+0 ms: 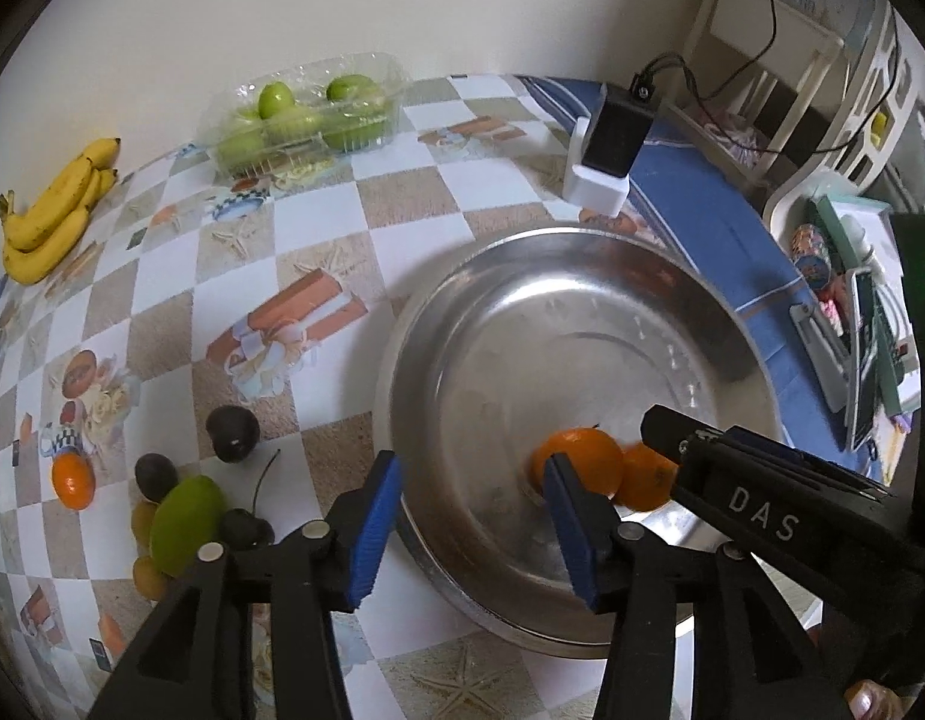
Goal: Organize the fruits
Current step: 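Carry both oranges over the steel bowl and open both tools to drop them, then withdraw both open tools from the bowl back toward the fruit pile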
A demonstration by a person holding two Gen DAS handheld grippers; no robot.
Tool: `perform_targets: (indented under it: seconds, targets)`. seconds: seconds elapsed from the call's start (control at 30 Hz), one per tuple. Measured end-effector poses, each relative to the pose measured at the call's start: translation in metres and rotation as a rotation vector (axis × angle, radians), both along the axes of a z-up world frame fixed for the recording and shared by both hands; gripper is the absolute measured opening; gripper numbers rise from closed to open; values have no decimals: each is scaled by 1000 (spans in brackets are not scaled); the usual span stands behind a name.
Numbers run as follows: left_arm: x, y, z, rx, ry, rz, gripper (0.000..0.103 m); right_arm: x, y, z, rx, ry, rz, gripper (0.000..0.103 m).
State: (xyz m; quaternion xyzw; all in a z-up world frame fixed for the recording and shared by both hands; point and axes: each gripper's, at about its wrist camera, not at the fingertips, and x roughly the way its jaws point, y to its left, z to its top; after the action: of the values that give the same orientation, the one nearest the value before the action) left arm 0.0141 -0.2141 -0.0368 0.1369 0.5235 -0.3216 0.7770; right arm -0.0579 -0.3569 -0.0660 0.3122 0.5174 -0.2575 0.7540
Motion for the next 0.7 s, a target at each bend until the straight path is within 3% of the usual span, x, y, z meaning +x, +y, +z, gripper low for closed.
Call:
perform_targets:
  seconds: [0.13,0.43,0.5,0.53,0.6,0.7]
  targets:
    - [8,8,8,-18,1,40,53,-3,0,12,-24,-26,-10,60]
    - [36,47,11,62,-1,242,53,1,6,13,-27,-24,12,60]
    - [42,58,7,83,9,296,61,2,8,12,-29,-20,21,61]
    - [45,64,4,93,15,324,65,3,10,11,-32,-19,29,65]
    - [51,74,-4,116,35,376,75,5,13,9,-39,-14,46,88]
    - [56,87,-14,129,65,426,83,9,17,5,-48,-6,69,89]
